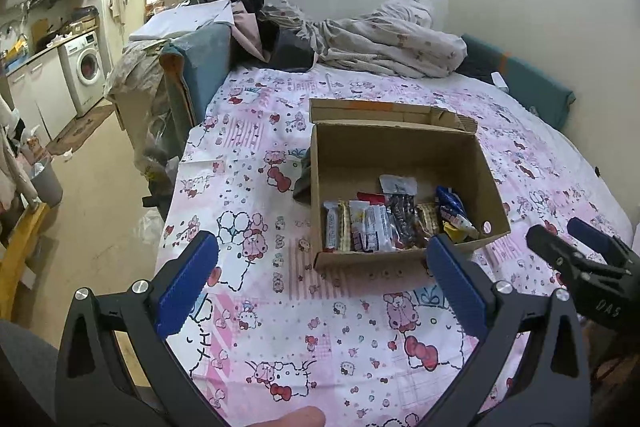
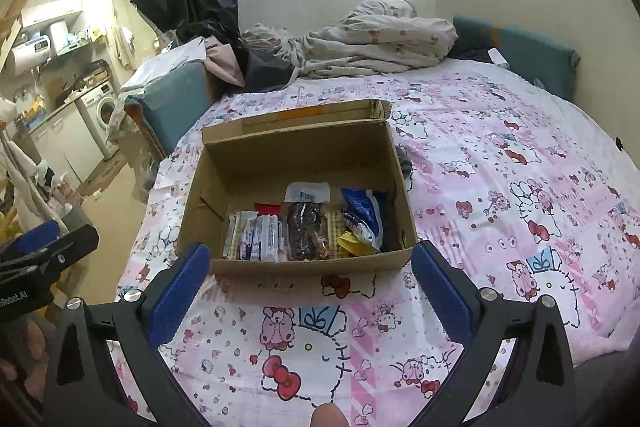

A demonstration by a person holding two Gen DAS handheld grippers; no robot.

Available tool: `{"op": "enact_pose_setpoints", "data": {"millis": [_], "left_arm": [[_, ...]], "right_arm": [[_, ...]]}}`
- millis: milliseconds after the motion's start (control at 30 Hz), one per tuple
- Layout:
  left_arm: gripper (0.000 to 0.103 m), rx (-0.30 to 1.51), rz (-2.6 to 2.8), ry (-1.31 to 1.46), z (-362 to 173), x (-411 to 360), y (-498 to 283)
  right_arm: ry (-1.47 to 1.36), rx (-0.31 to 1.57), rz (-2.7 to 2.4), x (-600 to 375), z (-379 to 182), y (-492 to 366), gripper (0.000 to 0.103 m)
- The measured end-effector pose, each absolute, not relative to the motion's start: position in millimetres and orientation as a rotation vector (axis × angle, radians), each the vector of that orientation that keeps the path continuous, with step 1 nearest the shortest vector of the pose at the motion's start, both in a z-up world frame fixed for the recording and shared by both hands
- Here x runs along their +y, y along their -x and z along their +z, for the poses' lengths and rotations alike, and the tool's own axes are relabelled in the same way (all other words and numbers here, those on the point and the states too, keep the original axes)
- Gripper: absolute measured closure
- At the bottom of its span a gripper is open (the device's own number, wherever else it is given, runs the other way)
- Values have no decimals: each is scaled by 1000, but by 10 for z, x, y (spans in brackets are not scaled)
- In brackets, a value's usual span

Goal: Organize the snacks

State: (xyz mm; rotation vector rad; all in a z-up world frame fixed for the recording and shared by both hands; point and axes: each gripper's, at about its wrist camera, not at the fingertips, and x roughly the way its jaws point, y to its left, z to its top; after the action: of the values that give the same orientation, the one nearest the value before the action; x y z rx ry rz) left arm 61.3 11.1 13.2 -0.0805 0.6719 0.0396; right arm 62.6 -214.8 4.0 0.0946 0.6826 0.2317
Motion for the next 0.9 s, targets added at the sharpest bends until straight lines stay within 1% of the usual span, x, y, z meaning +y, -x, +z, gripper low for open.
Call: {"op": "enact_pose_setpoints", "data": {"millis": [900], "left_arm": [[0, 701, 40, 78, 97, 83, -634]], "right_arm": [[-132, 700, 200, -2253, 13, -676, 0]]}}
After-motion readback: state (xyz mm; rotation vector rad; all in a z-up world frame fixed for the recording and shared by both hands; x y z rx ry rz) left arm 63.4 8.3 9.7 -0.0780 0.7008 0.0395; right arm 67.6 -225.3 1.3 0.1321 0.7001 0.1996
